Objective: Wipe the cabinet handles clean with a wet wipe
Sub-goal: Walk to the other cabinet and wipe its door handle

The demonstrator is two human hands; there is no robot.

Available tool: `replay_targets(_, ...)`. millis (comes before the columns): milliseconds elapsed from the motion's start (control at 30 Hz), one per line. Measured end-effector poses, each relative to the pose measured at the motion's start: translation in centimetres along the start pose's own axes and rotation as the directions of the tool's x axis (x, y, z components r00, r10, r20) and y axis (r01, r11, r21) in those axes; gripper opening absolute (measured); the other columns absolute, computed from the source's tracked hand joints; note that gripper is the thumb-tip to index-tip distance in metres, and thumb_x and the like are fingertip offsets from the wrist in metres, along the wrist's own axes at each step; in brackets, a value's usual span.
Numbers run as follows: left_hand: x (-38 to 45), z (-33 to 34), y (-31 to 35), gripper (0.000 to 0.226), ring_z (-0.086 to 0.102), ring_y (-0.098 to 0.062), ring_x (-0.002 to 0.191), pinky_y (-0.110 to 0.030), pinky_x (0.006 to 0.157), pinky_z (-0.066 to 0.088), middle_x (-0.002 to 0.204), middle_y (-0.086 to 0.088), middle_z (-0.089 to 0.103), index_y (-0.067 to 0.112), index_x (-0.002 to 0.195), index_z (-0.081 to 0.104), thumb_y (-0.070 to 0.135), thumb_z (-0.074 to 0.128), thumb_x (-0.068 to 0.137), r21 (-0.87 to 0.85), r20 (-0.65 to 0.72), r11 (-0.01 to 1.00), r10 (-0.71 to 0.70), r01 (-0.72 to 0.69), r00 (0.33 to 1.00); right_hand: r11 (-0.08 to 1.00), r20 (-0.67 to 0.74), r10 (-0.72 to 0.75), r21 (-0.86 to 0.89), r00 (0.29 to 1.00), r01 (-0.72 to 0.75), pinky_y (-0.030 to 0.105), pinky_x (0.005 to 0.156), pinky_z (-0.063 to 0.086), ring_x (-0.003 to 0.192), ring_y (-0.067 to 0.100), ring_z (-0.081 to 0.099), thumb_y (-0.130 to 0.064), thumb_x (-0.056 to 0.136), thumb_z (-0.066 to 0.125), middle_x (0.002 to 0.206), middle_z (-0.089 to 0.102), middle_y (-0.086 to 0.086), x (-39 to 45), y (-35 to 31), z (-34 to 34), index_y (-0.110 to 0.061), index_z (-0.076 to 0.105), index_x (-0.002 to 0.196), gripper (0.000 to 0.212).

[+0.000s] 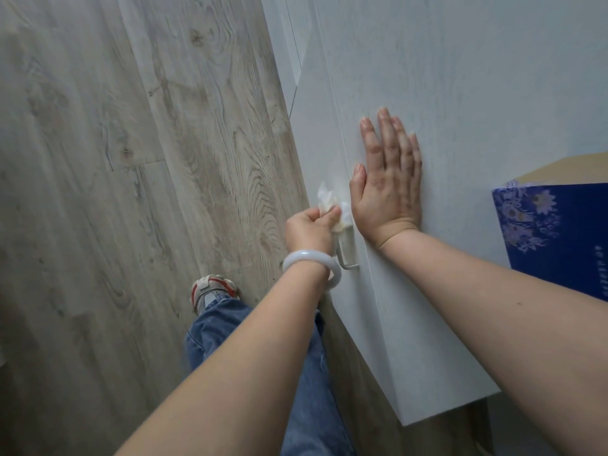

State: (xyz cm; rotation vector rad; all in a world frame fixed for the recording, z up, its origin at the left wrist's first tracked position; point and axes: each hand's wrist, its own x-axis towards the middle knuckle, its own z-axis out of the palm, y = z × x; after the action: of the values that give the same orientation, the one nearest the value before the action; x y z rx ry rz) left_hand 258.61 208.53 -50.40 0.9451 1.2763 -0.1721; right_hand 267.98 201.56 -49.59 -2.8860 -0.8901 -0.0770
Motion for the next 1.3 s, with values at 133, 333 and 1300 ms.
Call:
replay_targets(133,-2.7,-0.2,-4.5,0.016,0.058,-0.020,0.069,-0.034,0.068,0.052,0.077,-0.011,0.070,0.021,0.067,0.072,0.019,0.073,0.083,-0.028,-0.005,0.983,-0.183,0.183,0.983,1.000,-0.002,-0.003,0.000,1.000,0.003,0.044,0.118,0.015,0.144,0.024,0.023,-0.025,0.088,0.040,0.156,0.027,0.009,0.0,0.1,0.0,-0.015,0.033,0.148,0.061)
replay_targets(333,-1.0,-0.2,-2.5,0.007,0.063,-0.019,0.071,-0.035,0.075,0.054,0.078,-0.006,0.071,0.010,0.088,0.074,0.016,0.071,0.085,0.014,-0.009,0.997,-0.079,0.079,0.997,1.000,-0.003,-0.005,0.003,1.000,0.005,0.045,0.118,0.017,0.144,0.024,0.024,-0.025,0.088,0.040,0.155,0.027,0.009,0.1,0.0,0.1,-0.016,0.033,0.148,0.061)
replay_targets(1300,-2.4,0.5,-6.6,0.017,0.066,-0.024,0.092,-0.035,0.088,0.052,0.106,-0.017,0.071,0.007,0.103,0.072,0.011,0.065,0.089,-0.434,0.180,0.872,-0.161,0.226,0.970,1.000,0.000,0.001,0.006,1.000,-0.001,0.045,0.118,0.016,0.144,0.023,0.023,-0.024,0.088,0.041,0.155,0.027,0.009,0.0,0.0,-0.2,-0.015,0.034,0.147,0.060)
